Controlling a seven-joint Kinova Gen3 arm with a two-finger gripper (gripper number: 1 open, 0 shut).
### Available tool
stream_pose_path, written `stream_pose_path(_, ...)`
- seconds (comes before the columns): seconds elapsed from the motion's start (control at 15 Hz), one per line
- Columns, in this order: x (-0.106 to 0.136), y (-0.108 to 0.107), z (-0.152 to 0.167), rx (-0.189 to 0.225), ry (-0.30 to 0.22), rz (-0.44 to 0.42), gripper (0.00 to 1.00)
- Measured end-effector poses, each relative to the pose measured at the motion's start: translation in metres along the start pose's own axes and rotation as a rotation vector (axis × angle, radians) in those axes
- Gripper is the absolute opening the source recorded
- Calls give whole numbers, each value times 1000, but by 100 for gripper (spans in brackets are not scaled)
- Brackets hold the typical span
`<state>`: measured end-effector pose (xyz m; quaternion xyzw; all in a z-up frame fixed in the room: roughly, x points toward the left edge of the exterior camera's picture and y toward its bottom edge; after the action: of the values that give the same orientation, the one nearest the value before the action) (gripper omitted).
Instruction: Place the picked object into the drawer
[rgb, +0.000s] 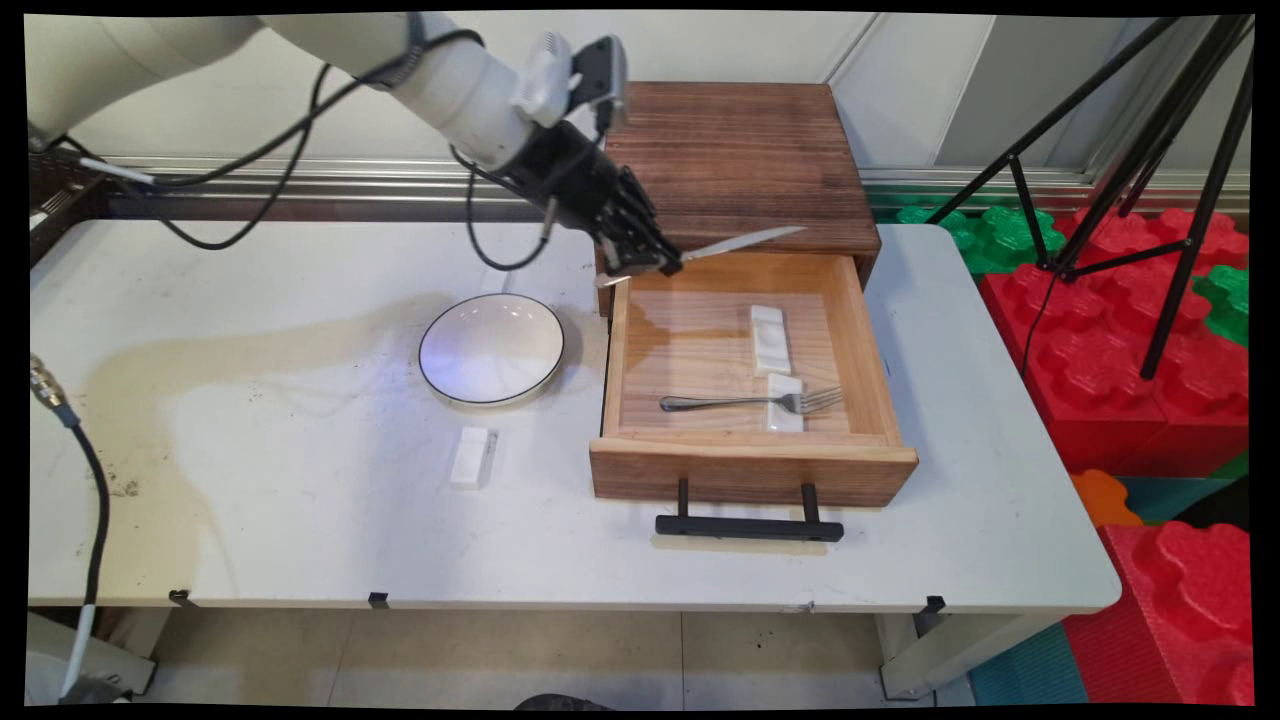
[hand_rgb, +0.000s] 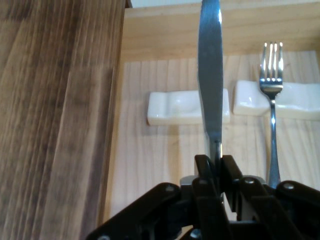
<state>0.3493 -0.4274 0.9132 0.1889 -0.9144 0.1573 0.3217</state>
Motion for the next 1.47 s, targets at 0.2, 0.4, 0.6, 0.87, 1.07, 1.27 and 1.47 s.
stream_pose_path(0.2,8,1,17,0,-2,2,0)
stream_pose_path(0.4,13,2,33,-4,-10,1,0)
stream_pose_path(0.6,16,1,50,-11,-18,-3,0)
stream_pose_path(0.87,16,1,72,-26,-28,1,0)
stream_pose_path(1.07,13,0,86,-31,-35,9,0)
stream_pose_path(1.27,10,-2,98,-34,-40,23,0)
stream_pose_path(1.47,5,-4,109,-36,-52,34,0)
